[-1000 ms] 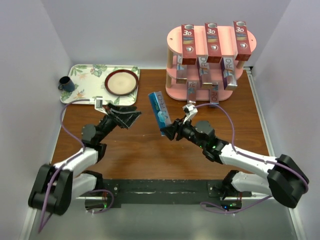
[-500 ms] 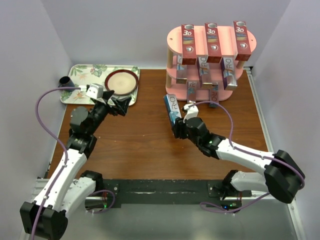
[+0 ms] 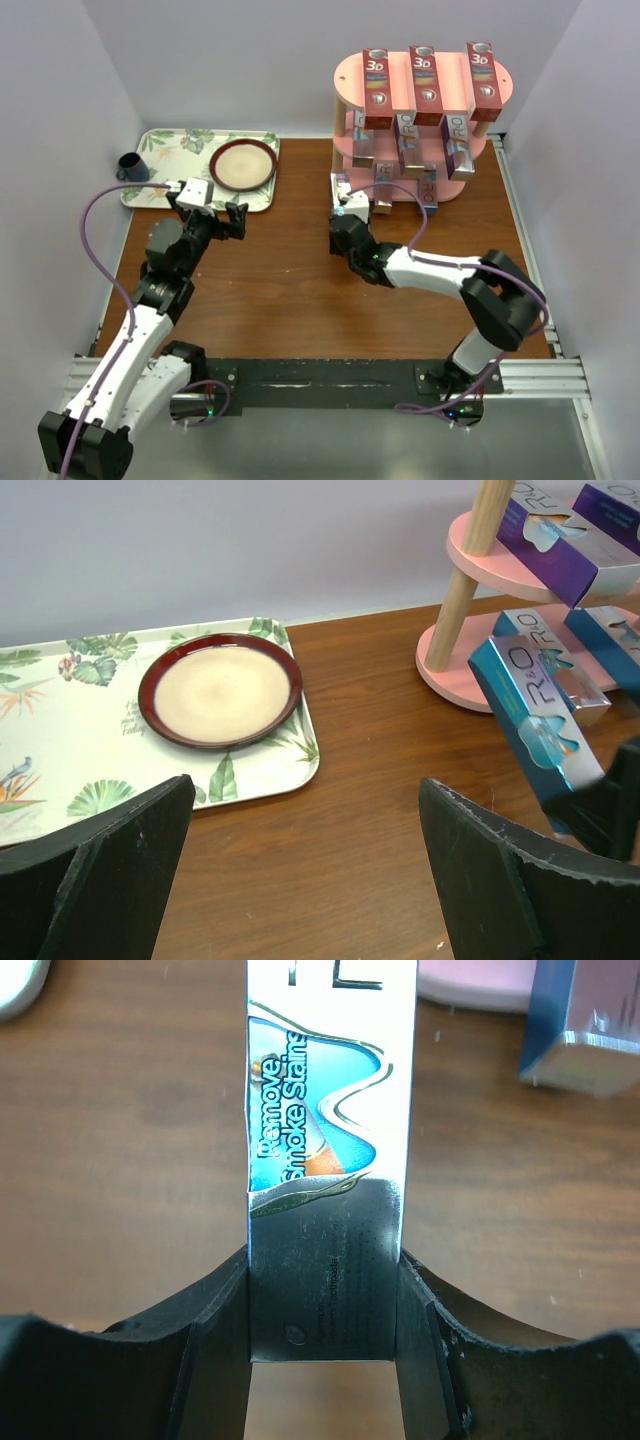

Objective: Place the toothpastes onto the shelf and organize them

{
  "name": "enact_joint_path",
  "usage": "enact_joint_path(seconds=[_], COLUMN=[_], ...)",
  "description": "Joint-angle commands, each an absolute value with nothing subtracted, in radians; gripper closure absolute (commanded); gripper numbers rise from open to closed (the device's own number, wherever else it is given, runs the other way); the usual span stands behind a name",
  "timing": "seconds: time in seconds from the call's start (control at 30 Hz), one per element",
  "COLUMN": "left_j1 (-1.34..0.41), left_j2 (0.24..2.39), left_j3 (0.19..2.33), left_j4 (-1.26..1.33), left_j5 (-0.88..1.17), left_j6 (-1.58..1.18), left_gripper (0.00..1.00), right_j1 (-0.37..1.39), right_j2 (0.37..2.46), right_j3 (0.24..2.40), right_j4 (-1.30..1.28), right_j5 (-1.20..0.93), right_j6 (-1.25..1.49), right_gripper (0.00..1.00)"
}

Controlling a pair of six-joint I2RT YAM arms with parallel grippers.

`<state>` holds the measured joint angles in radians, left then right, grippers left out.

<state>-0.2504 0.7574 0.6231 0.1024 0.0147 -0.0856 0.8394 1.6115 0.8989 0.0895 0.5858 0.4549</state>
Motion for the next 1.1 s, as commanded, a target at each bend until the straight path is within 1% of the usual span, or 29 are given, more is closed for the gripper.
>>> enact_joint_path(seconds=[0.0,0.07,0.23,0.3,0.6,0.9,1.07], left_j1=[-0.29,-0.311,-0.348,-0.357,-0.383,-0.387,-0.387], left_j2=[0.719,0.71,0.692,0.684,0.67,0.672,0.67], left_j3=[0.618,0.615,0.612,0.611,0.611,0.607,0.607], left_j4=[0.101,0.095,0.081,0.08,0.074,0.071,0.069], left_j5=[-0.077,-0.112,-0.169,-0.176,-0.195,-0.192,-0.19], left_j6=[-0.029,-0.011,0.023,0.029,0.038,0.041,0.041], left_gripper=[0.0,0.0,0.0,0.0,0.0,0.0,0.0], right_j1=[0.842,0.842,0.844,0.842,0.844,0.824,0.799], right_j2=[1.702,1.773,1.897,1.91,1.917,2.023,2.068], right_j3=[1.07,1.144,1.287,1.308,1.276,1.423,1.488], right_j4=[0.092,0.065,-0.035,-0.089,-0.143,-0.161,-0.193], right_j5=[0.781,0.842,0.913,0.923,0.971,1.042,1.057], right_j6=[0.506,0.52,0.535,0.552,0.597,0.474,0.453], right_gripper=[0.64,0.64,0.64,0.64,0.64,0.63,0.61])
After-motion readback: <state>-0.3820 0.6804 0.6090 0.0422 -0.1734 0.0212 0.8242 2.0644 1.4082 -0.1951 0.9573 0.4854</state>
